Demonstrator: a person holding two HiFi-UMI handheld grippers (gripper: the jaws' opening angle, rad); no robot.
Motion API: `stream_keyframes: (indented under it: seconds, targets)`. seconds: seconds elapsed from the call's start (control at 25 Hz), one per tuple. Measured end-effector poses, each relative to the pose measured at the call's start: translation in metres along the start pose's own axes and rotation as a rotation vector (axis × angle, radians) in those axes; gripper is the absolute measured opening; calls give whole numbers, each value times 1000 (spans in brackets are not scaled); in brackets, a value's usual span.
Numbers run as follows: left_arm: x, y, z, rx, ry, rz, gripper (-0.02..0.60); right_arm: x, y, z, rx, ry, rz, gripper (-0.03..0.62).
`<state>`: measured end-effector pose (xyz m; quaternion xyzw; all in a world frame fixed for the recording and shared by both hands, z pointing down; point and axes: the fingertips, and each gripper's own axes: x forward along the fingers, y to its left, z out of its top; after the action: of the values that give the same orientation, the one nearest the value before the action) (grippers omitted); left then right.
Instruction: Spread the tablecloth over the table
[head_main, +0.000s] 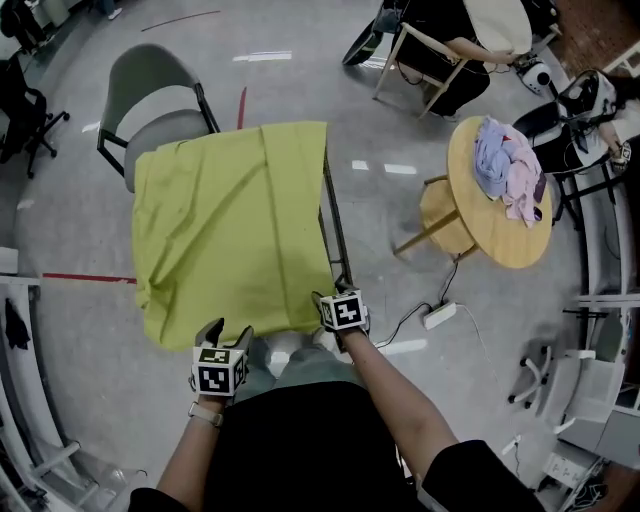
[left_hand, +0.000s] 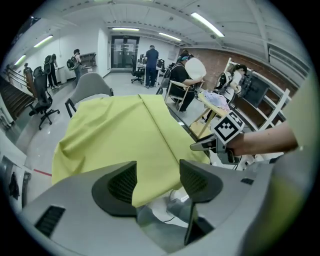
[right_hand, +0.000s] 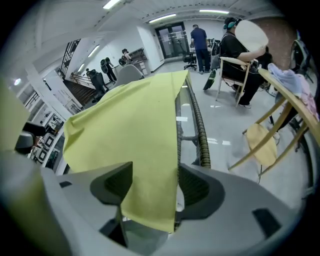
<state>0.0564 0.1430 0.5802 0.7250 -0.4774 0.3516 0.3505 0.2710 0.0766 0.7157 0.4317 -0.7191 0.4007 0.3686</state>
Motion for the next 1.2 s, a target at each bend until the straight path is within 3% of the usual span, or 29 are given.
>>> stream_keyframes:
  seconds: [0.32,0.48,0.64,0.92,1.2]
  targets:
    - [-1,-3,-15,-70,6,63,267,11,0,-1,-107,40,-8,261]
    - [-3,-4,-17,-87,-5,85,267,5,-12,3,-173,47,-79,119]
    - [-3,-8,-17,-96,-15,97,267,9,-15,4,-126,57,-35,34]
    - [-3,-21,-19,-108,-23,103,267,1,-14,4,-32,34,25,15]
    - [1,-32,-16,-100,-28,88,267,-24,-39,13,2,-41,-15,14]
